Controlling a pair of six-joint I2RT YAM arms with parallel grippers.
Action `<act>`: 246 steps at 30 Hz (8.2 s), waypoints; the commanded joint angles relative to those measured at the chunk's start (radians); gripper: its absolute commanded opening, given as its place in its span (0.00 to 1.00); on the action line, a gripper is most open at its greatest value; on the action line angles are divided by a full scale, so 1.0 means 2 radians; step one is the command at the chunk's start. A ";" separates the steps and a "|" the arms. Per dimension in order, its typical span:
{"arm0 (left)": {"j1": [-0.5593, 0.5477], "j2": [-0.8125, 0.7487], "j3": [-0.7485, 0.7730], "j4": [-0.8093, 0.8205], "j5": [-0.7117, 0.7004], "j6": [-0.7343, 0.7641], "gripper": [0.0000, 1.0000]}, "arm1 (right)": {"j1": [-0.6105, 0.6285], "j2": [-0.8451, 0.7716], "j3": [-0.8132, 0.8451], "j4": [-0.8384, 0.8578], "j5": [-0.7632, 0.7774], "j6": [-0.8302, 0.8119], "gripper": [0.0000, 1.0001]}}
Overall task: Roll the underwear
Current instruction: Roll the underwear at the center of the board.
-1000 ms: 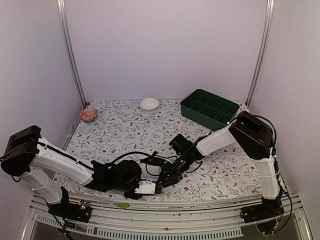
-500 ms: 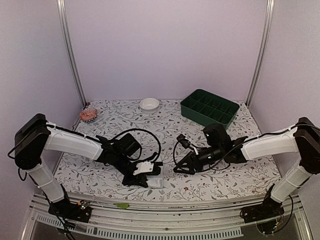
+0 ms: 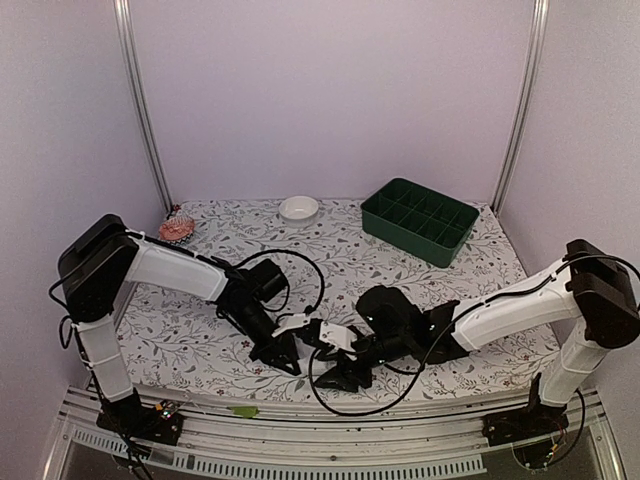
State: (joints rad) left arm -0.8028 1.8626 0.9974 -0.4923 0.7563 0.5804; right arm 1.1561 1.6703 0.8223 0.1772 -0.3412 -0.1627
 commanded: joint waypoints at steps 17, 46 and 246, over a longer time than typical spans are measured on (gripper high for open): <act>0.014 0.011 0.001 -0.016 0.008 0.000 0.00 | 0.007 0.117 0.062 0.009 0.065 -0.118 0.51; 0.039 -0.401 -0.227 0.179 -0.167 -0.095 0.48 | -0.096 0.248 0.176 -0.118 -0.281 0.160 0.00; 0.026 -0.063 -0.007 0.039 -0.137 -0.055 0.41 | -0.027 0.131 0.121 -0.126 -0.040 -0.050 0.00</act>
State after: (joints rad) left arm -0.7948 1.8442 1.0401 -0.5087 0.5934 0.5190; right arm 1.1034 1.8690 1.0260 0.0013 -0.2882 -0.3279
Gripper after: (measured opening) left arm 0.356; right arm 0.070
